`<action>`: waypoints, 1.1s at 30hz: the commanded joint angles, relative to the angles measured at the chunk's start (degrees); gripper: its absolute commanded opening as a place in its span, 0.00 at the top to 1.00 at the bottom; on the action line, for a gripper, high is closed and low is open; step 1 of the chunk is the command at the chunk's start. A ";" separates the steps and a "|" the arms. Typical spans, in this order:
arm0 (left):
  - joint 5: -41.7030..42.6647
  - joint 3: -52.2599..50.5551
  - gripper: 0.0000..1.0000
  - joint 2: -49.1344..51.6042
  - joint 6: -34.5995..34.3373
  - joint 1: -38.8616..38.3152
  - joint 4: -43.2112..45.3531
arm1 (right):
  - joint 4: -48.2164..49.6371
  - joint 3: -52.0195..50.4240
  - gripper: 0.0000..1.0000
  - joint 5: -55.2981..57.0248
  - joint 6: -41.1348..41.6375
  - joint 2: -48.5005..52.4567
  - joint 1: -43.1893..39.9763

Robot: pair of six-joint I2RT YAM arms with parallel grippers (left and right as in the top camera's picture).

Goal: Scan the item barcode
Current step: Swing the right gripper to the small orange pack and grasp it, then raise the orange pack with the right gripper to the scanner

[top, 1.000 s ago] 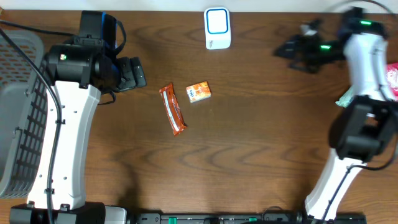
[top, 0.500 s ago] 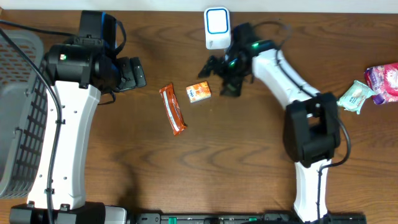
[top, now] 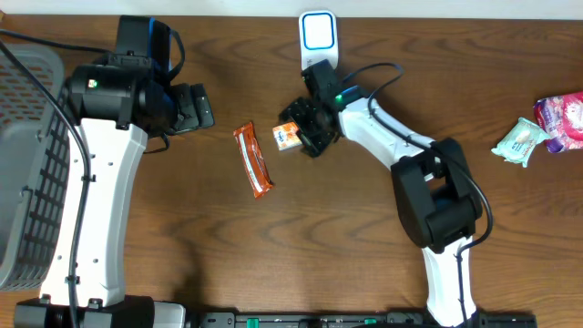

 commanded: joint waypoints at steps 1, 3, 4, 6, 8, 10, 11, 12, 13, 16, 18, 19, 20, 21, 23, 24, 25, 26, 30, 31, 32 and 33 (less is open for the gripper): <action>-0.04 -0.09 0.02 0.39 -0.48 0.20 -0.22 | 3.17 -2.49 0.35 2.99 2.62 -0.68 1.44; -0.07 -0.09 0.02 0.39 -0.48 0.20 -0.22 | 2.89 -3.15 0.44 4.76 2.60 -0.68 1.53; -0.04 -0.09 0.02 0.39 -0.48 0.20 -0.22 | 2.62 -3.54 0.46 6.12 2.56 -0.68 1.53; -0.04 -0.09 0.02 0.39 -0.48 0.20 -0.22 | 1.79 -4.15 0.46 8.13 2.58 -0.68 1.53; -0.04 -0.09 0.02 0.39 -0.48 0.20 -0.22 | 1.81 -4.98 0.48 9.16 2.56 -0.68 1.51; -0.04 -0.09 0.02 0.39 -0.48 0.20 -0.22 | 1.79 -5.77 0.66 9.70 2.29 -0.68 1.53; -0.04 -0.09 0.02 0.39 -0.48 0.20 -0.22 | 1.79 -5.86 0.71 9.77 1.40 -0.68 1.51; -0.07 -0.09 0.02 0.39 -0.48 0.20 -0.22 | 1.88 -5.86 0.75 9.77 0.48 -0.68 1.51; -0.04 -0.09 0.02 0.39 -0.48 0.20 -0.22 | 2.05 -5.86 0.78 9.77 -0.79 -0.68 1.51; -0.04 -0.09 0.02 0.39 -0.48 0.20 -0.22 | 2.08 -5.84 0.89 9.77 -3.74 -0.68 1.51; -0.04 -0.09 0.02 0.39 -0.48 0.20 -0.22 | 2.05 -5.84 0.99 9.62 -5.55 -0.68 1.38; -0.04 -0.09 0.02 0.39 -0.48 0.20 -0.22 | 2.05 -5.81 0.99 8.96 -6.71 -0.70 1.22; -0.04 -0.09 0.02 0.39 -0.48 0.20 -0.22 | 2.08 -5.75 0.99 7.76 -8.24 -0.87 0.98; -0.04 -0.09 0.02 0.39 -0.48 0.20 -0.22 | 2.10 -5.73 0.99 6.32 -9.90 -1.07 0.68; -0.04 -0.09 0.02 0.39 -0.48 0.20 -0.22 | 3.06 -5.73 0.99 1.38 -16.52 -2.08 -0.68; -0.04 -0.09 0.02 0.39 -0.48 0.20 -0.22 | 3.45 -5.73 0.99 -0.22 -19.04 -2.54 -1.14; -0.04 -0.09 0.02 0.39 -0.48 0.20 -0.22 | 4.26 -5.73 0.99 -3.06 -23.37 -3.28 -1.97; -0.04 -0.09 0.02 0.39 -0.48 0.20 -0.22 | 5.11 -5.73 0.99 -6.43 -27.89 -4.15 -2.84; -0.04 -0.09 0.02 0.39 -0.48 0.20 -0.22 | 8.07 -5.73 0.99 -21.99 -46.45 -6.82 -5.66; -0.04 -0.09 0.02 0.39 -0.48 0.20 -0.22 | 8.07 -5.73 0.99 -25.94 -49.96 -7.30 -6.21; -0.04 -0.09 0.02 0.39 -0.48 0.20 -0.22 | 7.82 -5.73 0.99 -34.71 -56.22 -7.93 -7.23; -0.04 -0.09 0.02 0.39 -0.48 0.20 -0.22 | 7.82 -5.73 0.99 -40.61 -60.89 -8.00 -7.80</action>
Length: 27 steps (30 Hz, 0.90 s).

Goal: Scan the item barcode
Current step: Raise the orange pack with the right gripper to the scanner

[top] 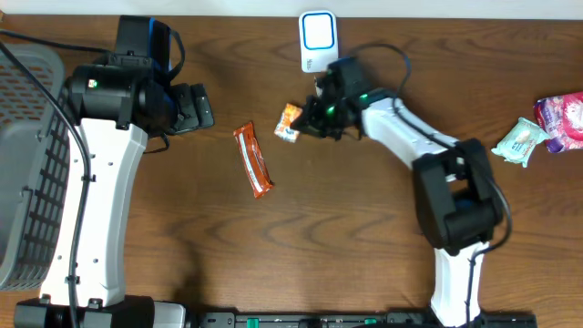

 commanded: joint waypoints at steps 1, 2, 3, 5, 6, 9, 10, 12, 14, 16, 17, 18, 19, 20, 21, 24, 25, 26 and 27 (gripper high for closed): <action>-0.04 -0.09 0.02 0.39 -0.48 0.20 -0.22 | 0.09 0.07 0.99 -28.63 -25.94 -3.96 -2.16; -0.04 -0.09 0.02 0.39 -0.48 0.20 -0.22 | -0.09 0.07 0.99 -34.64 -29.99 -3.96 -2.82; -0.04 -0.09 0.02 0.39 -0.48 0.20 -0.22 | -0.13 0.04 0.99 -39.65 -32.94 -3.93 -3.43; -0.04 -0.09 0.02 0.39 -0.48 0.20 -0.22 | 0.09 0.02 0.99 -48.09 -37.16 -3.93 -4.68; -0.04 -0.09 0.02 0.39 -0.48 0.20 -0.22 | 0.68 0.02 0.99 -51.32 -38.42 -3.93 -5.14; -0.04 -0.09 0.02 0.39 -0.48 0.20 -0.22 | 1.03 0.02 0.99 -51.56 -38.18 -3.93 -5.75; -0.04 -0.09 0.02 0.39 -0.48 0.20 -0.22 | 1.01 0.02 0.99 -51.56 -38.18 -3.93 -5.75; -0.04 -0.09 0.02 0.39 -0.48 0.20 -0.22 | 1.05 0.02 0.99 -51.56 -38.27 -3.93 -5.46; -0.07 -0.09 0.02 0.39 -0.48 0.20 -0.22 | 1.05 0.02 0.99 -51.56 -38.47 -3.93 -5.01; -0.04 -0.09 0.02 0.39 -0.48 0.20 -0.22 | 1.03 0.02 0.99 -50.93 -38.38 -3.93 -4.48; -0.04 -0.09 0.02 0.39 -0.48 0.20 -0.22 | 1.01 0.02 0.99 -49.42 -38.03 -3.93 -4.13; -0.04 -0.09 0.02 0.39 -0.48 0.20 -0.22 | 1.01 0.02 0.99 -47.76 -36.89 -3.93 -3.72; -0.04 -0.09 0.02 0.39 -0.48 0.20 -0.22 | 1.09 0.02 0.99 -45.72 -35.17 -3.93 -3.23; -0.04 -0.09 0.02 0.39 -0.48 0.20 -0.22 | 1.33 0.02 0.99 -43.19 -33.05 -3.93 -2.58; -0.04 -0.09 0.02 0.39 -0.48 0.20 -0.22 | 1.46 0.02 0.99 -40.68 -31.65 -3.93 -1.90; -0.04 -0.09 0.02 0.39 -0.48 0.20 -0.22 | 3.63 0.04 0.99 -34.99 -28.11 -3.93 0.11; -0.04 -0.09 0.02 0.39 -0.48 0.20 -0.22 | 4.59 0.04 0.99 -33.70 -26.29 -3.93 0.31; -0.07 -0.09 0.02 0.39 -0.48 0.20 -0.22 | 5.88 0.20 0.99 -29.92 -21.33 -3.93 0.48; -0.07 -0.09 0.02 0.39 -0.48 0.20 -0.22 | 5.81 0.72 0.99 -24.06 -15.34 -4.07 0.55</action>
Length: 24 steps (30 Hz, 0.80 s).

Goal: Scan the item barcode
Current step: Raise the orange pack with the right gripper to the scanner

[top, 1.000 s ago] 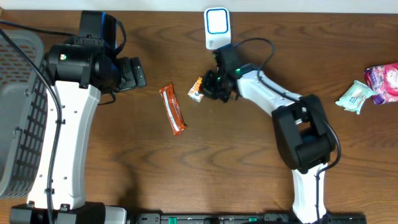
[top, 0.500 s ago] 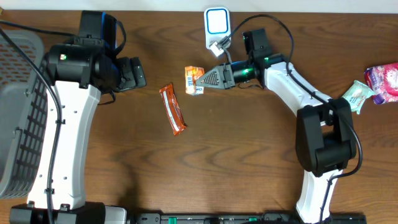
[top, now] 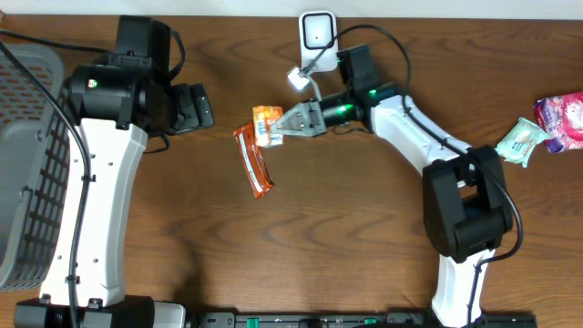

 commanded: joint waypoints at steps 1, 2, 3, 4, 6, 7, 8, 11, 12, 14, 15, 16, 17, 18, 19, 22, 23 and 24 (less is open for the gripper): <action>-0.07 -0.09 0.02 0.39 -0.48 0.20 -0.22 | 0.74 1.22 0.99 17.68 17.42 -1.25 0.94; -0.07 -0.09 0.02 0.39 -0.48 0.20 -0.22 | -0.04 2.10 0.99 23.65 20.76 -1.44 1.09; -0.07 -0.09 0.02 0.39 -0.48 0.20 -0.22 | -1.03 3.02 0.99 28.13 21.88 -1.75 1.20; -0.07 -0.09 0.02 0.39 -0.48 0.20 -0.22 | -3.13 4.52 0.98 34.51 22.56 -2.01 1.40; -0.07 -0.09 0.02 0.39 -0.48 0.20 -0.22 | -9.31 8.48 0.99 48.94 23.34 -2.43 1.84; -0.07 -0.09 0.02 0.39 -0.48 0.20 -0.22 | -12.90 10.97 0.99 57.22 24.11 -2.43 2.19; -0.09 -0.09 0.02 0.39 -0.48 0.20 -0.22 | -16.81 14.01 0.98 66.93 24.26 -2.43 2.64; -0.07 -0.09 0.02 0.39 -0.48 0.20 -0.22 | -21.75 20.09 0.98 90.84 21.73 -2.43 4.22; -0.07 -0.09 0.02 0.39 -0.48 0.20 -0.22 | -21.27 22.60 0.98 103.12 15.93 -2.40 5.66; -0.09 -0.09 0.02 0.39 -0.48 0.20 -0.22 | -17.03 22.77 0.99 115.01 8.11 -2.38 7.30; -0.07 -0.09 0.02 0.39 -0.48 0.20 -0.22 | -14.80 22.77 0.99 118.16 4.55 -2.01 7.85; -0.07 -0.09 0.02 0.39 -0.48 0.20 -0.22 | -11.93 22.77 0.99 120.04 0.00 -1.46 8.31; -0.07 -0.09 0.02 0.39 -0.48 0.20 -0.22 | -9.64 22.77 0.99 120.19 -3.85 -0.92 8.57; -0.07 -0.09 0.02 0.39 -0.48 0.20 -0.22 | -7.19 22.77 0.99 120.52 -7.34 0.04 8.74; -0.09 -0.09 0.02 0.39 -0.48 0.20 -0.22 | -5.27 22.80 0.99 121.81 -8.94 0.76 8.74; -0.07 -0.09 0.02 0.39 -0.48 0.20 -0.22 | 1.36 22.82 0.99 124.32 -11.32 3.30 8.44; -0.07 -0.09 0.02 0.39 -0.48 0.20 -0.22 | 2.97 22.82 0.99 123.45 -11.47 3.80 8.24; -0.07 -0.09 0.02 0.39 -0.48 0.20 -0.22 | 4.44 22.82 0.99 121.13 -11.39 4.22 7.98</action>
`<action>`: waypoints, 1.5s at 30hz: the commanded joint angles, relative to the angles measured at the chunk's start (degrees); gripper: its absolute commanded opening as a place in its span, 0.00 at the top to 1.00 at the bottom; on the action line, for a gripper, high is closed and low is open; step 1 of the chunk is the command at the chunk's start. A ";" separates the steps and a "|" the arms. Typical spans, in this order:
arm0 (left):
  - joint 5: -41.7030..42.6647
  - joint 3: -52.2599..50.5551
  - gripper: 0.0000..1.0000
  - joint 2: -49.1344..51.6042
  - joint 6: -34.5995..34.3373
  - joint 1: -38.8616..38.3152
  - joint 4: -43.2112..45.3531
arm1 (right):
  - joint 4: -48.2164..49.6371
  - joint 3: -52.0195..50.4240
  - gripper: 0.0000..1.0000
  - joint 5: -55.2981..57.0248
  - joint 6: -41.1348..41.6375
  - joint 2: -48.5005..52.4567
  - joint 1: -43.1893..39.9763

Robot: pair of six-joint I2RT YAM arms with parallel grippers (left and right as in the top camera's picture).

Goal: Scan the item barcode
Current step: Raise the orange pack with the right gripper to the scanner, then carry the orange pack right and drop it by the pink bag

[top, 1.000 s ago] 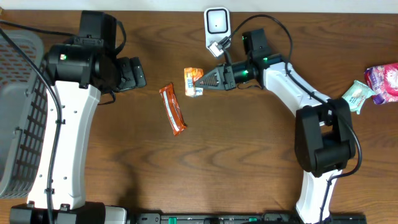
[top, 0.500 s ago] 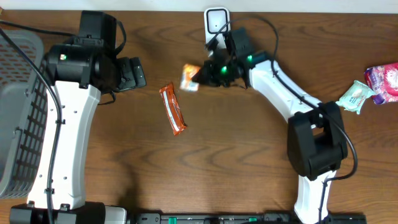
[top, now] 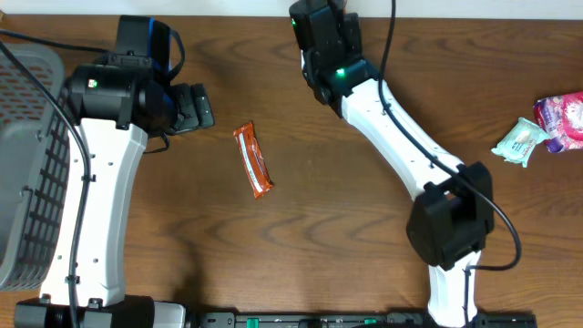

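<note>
My right arm's wrist (top: 325, 36) is raised at the table's far edge in the overhead view. It covers its own fingers and the spot beneath them. The small orange-and-white packet is hidden, and so is the white scanner. An orange snack bar (top: 253, 160) lies flat left of centre. My left gripper (top: 204, 107) hangs to the upper left of the bar, apart from it, and the gap between its fingers cannot be made out.
A grey mesh basket (top: 25, 173) stands at the left edge. A pale green packet (top: 519, 142) and a pink packet (top: 565, 117) lie at the far right. Black cables run along the table's far edge.
My right gripper held the small orange packet out over the top end of the snack bar. Now the wrist is up at the far edge, covering the scanner, with packet and fingers hidden.
The right gripper was down on the small orange packet in front of the scanner. Then it held the packet just left of the scanner, then further left above the snack bar. Now the wrist sits over the scanner's place. The left arm and the bar stayed still.
</note>
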 commanded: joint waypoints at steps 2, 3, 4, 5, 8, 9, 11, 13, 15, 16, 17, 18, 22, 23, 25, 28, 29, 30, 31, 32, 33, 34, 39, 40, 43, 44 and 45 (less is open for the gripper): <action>-0.04 -0.09 0.02 0.39 -0.48 0.20 -0.20 | 3.91 0.68 0.99 -1.90 -5.68 3.80 -1.64; -0.04 -0.09 0.02 0.39 -0.48 0.20 -0.20 | 5.44 0.68 0.99 -4.68 -5.16 4.24 -2.03; -0.04 -0.09 0.02 0.39 -0.48 0.20 -0.20 | 6.97 0.68 0.99 -6.62 -4.13 4.85 -2.36; -0.04 -0.09 0.02 0.39 -0.48 0.20 -0.20 | 7.72 0.68 0.99 -7.91 -2.91 5.01 -2.51; -0.07 -0.09 0.02 0.39 -0.48 0.20 -0.20 | 10.36 0.68 0.99 -12.26 -3.23 6.19 -2.78; -0.04 -0.09 0.02 0.39 -0.48 0.20 -0.20 | 11.47 0.68 0.99 -12.68 -4.90 6.82 -2.78; -0.07 -0.09 0.02 0.39 -0.48 0.20 -0.20 | 13.27 0.68 0.99 -12.61 -8.46 8.46 -2.78; -0.04 -0.09 0.02 0.39 -0.48 0.20 -0.20 | 13.16 0.68 0.99 -12.41 -10.05 9.97 -2.75; -0.04 -0.09 0.02 0.39 -0.48 0.20 -0.20 | 12.02 0.68 0.99 -11.50 -10.97 11.19 -2.69; -0.07 -0.09 0.02 0.39 -0.48 0.20 -0.20 | 11.50 0.68 0.99 -11.04 -10.93 11.56 -2.67; -0.04 -0.09 0.02 0.39 -0.48 0.20 -0.20 | 10.78 0.68 0.99 -10.88 -10.88 11.78 -2.67; -0.07 -0.09 0.02 0.39 -0.48 0.20 -0.20 | 10.23 0.68 0.99 -10.88 -10.69 12.04 -2.67; -0.04 -0.09 0.02 0.39 -0.48 0.20 -0.20 | 9.18 0.68 0.99 -5.84 -6.60 11.04 -2.99; -0.04 -0.09 0.02 0.39 -0.48 0.20 -0.20 | 9.18 0.68 0.99 -4.20 -5.60 10.29 -3.26; -0.07 -0.09 0.02 0.39 -0.48 0.20 -0.20 | 8.20 0.68 0.99 -3.37 -4.72 7.98 -4.48; -0.04 -0.09 0.02 0.39 -0.48 0.20 -0.20 | 0.83 0.68 0.99 -1.84 3.30 3.34 -8.52; -0.04 -0.09 0.02 0.39 -0.48 0.20 -0.20 | -6.27 0.68 0.99 -1.90 9.99 0.55 -11.98; -0.04 -0.09 0.02 0.39 -0.48 0.20 -0.20 | -10.25 0.68 0.99 -1.88 12.02 -0.74 -13.99; -0.07 -0.09 0.02 0.39 -0.48 0.20 -0.20 | -13.62 0.68 0.99 -1.84 12.61 -1.73 -15.67; -0.04 -0.09 0.02 0.39 -0.48 0.20 -0.20 | -17.55 0.68 0.99 -1.40 12.55 -2.71 -17.77; -0.07 -0.09 0.02 0.39 -0.48 0.20 -0.20 | -21.11 0.68 0.99 -1.07 12.52 -3.48 -19.74; -0.04 -0.09 0.02 0.39 -0.48 0.20 -0.20 | -24.37 0.68 0.99 -1.03 12.52 -3.93 -21.53; -0.04 -0.09 0.02 0.39 -0.48 0.20 -0.20 | -38.27 0.55 0.99 -2.75 12.76 -3.76 -31.52; -0.04 -0.09 0.02 0.39 -0.48 0.20 -0.20 | -39.91 0.50 0.99 -5.29 12.72 -3.45 -33.46; -0.04 -0.09 0.02 0.39 -0.48 0.20 -0.20 | -42.56 -0.15 0.99 -12.33 12.72 -2.69 -38.03; -0.04 -0.09 0.02 0.39 -0.48 0.20 -0.20 | -42.82 -0.70 0.99 -13.42 12.74 -2.45 -39.67; -0.04 -0.09 0.02 0.39 -0.48 0.20 -0.20 | -42.71 -1.31 0.99 -13.79 12.76 -2.40 -40.87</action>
